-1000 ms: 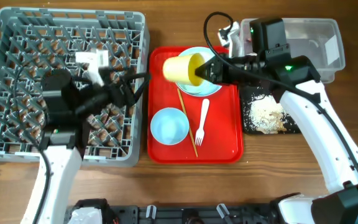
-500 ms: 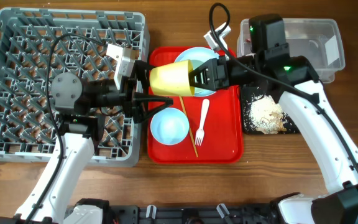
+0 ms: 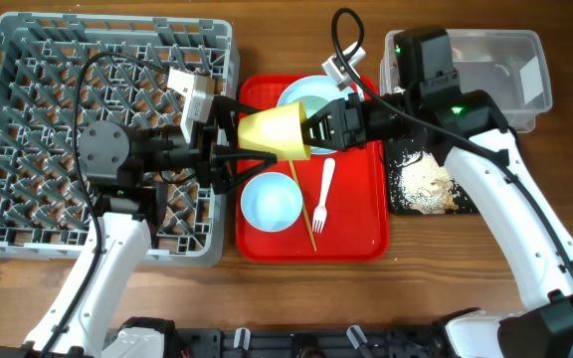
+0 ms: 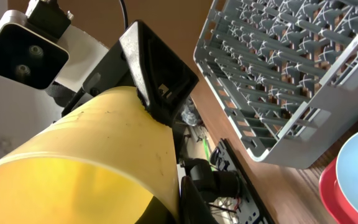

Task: Sort waste into correct bins and load items into the dishwasher rack
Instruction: 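Take the yellow cup from the right gripper with the left gripper, then place the yellow cup into the dish rack with the left gripper, then grasp the small light blue bowl with the left gripper, place it in the rack, then grasp the pale green bowl with the left gripper, place it in the rack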

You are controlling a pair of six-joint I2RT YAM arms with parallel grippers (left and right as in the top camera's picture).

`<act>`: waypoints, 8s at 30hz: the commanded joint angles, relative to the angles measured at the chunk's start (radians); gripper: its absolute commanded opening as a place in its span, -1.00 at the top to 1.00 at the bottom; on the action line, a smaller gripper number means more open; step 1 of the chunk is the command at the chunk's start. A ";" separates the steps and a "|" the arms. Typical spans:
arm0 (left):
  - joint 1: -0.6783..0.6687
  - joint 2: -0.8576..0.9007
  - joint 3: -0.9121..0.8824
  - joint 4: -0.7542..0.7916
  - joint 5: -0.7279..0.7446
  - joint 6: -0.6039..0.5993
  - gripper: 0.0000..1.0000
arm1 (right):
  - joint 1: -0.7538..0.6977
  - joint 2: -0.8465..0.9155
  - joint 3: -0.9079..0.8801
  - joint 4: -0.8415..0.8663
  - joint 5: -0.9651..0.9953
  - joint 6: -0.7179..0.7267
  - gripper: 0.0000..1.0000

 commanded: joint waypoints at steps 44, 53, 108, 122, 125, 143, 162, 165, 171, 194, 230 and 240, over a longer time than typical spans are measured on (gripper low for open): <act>0.286 -0.066 0.401 -1.719 -1.072 0.569 0.92 | -0.186 -0.060 0.098 -0.525 1.029 -0.222 -0.03; 0.286 0.048 0.433 -2.045 -1.366 0.559 0.92 | -0.294 -0.061 0.139 -0.605 1.110 -0.274 -0.19; -0.520 0.488 0.534 -1.710 -1.267 0.495 -0.54 | -0.437 -0.062 0.139 -0.599 0.915 -0.266 -1.00; -0.607 0.642 0.539 -1.711 -1.268 0.496 0.92 | -0.437 -0.062 0.139 -0.607 0.917 -0.266 -0.99; -0.579 0.562 0.631 -1.801 -1.275 0.501 0.92 | -0.437 -0.062 0.139 -0.607 0.917 -0.266 -1.00; 0.375 0.584 0.768 -1.840 -0.090 0.874 0.92 | -0.437 -0.062 0.139 -0.607 0.917 -0.266 -1.00; 0.696 0.665 0.766 -1.972 -0.284 0.874 -1.00 | -0.437 -0.062 0.139 -0.610 0.917 -0.266 -0.99; 0.688 0.559 0.768 -1.946 -0.291 0.874 -1.00 | -0.437 -0.062 0.139 -0.610 0.917 -0.266 -0.99; 0.410 0.366 0.768 -1.907 -0.539 0.830 -1.00 | -0.437 -0.062 0.139 -0.609 0.917 -0.266 -0.99; -0.507 0.866 0.767 -1.403 -1.316 0.761 0.31 | -0.437 -0.062 0.139 -0.614 0.917 -0.266 -1.00; 0.402 0.817 0.768 -1.254 0.009 0.603 0.92 | -0.437 -0.062 0.139 -0.640 0.917 -0.265 -1.00; 0.617 0.829 0.766 -1.316 -0.062 0.599 -1.00 | -0.437 -0.062 0.139 -0.656 0.917 -0.255 -1.00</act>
